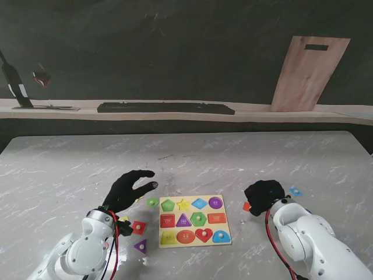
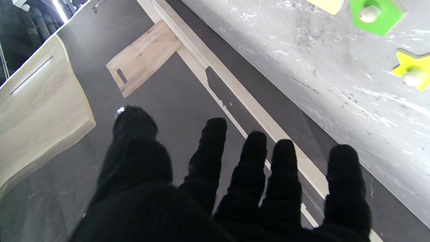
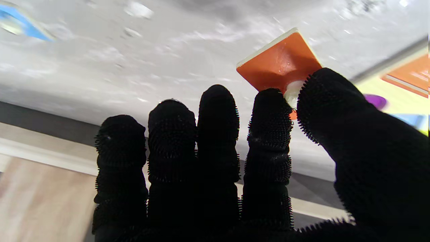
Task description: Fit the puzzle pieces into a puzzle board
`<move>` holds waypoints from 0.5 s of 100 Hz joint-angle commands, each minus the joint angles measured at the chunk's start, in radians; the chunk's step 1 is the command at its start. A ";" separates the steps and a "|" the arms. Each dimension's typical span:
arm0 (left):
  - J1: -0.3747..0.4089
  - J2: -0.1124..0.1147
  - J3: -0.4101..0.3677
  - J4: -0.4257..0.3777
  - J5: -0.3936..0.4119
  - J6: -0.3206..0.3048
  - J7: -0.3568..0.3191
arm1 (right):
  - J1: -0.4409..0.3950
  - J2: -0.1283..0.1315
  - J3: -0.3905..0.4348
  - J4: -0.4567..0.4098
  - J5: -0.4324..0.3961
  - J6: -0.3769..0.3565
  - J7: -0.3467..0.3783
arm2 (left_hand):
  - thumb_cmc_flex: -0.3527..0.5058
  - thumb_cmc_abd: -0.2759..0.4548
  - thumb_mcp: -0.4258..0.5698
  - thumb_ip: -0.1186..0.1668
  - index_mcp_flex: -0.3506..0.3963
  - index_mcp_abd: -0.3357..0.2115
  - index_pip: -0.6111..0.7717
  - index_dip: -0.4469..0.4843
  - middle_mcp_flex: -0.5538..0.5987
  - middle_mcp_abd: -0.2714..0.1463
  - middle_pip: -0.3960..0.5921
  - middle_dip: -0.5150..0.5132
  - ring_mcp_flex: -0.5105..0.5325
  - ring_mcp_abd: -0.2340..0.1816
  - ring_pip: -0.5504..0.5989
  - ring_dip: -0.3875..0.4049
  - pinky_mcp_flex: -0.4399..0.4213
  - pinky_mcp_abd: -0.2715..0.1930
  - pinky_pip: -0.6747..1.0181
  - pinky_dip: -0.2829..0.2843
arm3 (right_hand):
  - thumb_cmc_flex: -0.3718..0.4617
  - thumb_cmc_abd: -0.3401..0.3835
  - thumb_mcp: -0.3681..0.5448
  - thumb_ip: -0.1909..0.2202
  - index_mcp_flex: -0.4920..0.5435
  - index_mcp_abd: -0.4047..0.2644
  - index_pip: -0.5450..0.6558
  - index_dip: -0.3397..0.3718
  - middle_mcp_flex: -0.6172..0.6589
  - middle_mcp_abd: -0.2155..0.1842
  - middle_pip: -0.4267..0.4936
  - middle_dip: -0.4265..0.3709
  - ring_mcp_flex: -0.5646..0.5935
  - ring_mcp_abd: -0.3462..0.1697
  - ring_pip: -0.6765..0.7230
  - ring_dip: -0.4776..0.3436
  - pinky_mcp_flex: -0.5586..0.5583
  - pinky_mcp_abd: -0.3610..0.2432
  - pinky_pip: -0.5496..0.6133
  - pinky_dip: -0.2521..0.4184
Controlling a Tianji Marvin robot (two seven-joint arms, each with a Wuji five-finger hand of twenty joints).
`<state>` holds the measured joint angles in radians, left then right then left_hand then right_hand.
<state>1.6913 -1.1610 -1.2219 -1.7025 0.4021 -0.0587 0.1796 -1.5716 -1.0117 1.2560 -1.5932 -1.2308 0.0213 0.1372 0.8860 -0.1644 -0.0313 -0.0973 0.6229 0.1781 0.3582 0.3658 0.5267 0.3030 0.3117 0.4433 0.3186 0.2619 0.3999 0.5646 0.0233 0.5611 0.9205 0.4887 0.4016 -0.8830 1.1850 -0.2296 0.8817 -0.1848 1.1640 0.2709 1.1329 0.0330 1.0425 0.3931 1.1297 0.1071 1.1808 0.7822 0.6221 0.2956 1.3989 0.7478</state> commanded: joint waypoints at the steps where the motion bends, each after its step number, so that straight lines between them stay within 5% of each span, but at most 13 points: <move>1: 0.006 -0.001 -0.003 -0.007 -0.003 -0.001 0.001 | 0.008 -0.012 -0.028 -0.004 0.006 -0.022 -0.011 | 0.011 0.035 -0.010 0.022 0.010 -0.008 -0.010 -0.004 -0.005 -0.005 -0.009 -0.014 0.002 0.009 -0.007 0.002 -0.006 -0.171 -0.005 -0.009 | 0.032 -0.003 0.100 0.045 0.056 -0.113 0.032 -0.006 0.039 -0.009 0.024 -0.008 0.030 -0.015 0.025 0.004 0.012 0.016 0.048 0.005; 50: 0.012 -0.002 -0.010 -0.011 -0.001 -0.005 0.006 | 0.164 -0.001 -0.263 0.094 -0.014 -0.114 -0.102 | 0.011 0.035 -0.011 0.022 0.011 -0.008 -0.011 -0.005 -0.004 -0.006 -0.010 -0.014 0.004 0.009 -0.006 0.002 -0.006 -0.171 -0.006 -0.009 | 0.017 0.012 0.100 0.045 0.040 -0.143 0.041 0.000 0.029 -0.027 0.028 -0.007 0.027 -0.037 0.020 0.007 0.019 -0.004 0.041 -0.001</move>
<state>1.6964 -1.1612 -1.2279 -1.7048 0.4034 -0.0605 0.1854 -1.4107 -1.0092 1.0050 -1.4950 -1.2483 -0.0833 0.0239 0.8860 -0.1644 -0.0313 -0.0973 0.6229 0.1781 0.3582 0.3658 0.5267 0.3030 0.3117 0.4416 0.3186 0.2619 0.3999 0.5646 0.0233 0.5611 0.9205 0.4887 0.3986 -0.8830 1.1856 -0.2296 0.8817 -0.1960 1.1640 0.2706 1.1329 0.0191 1.0425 0.3928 1.1297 0.0935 1.1808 0.7822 0.6262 0.2950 1.3993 0.7478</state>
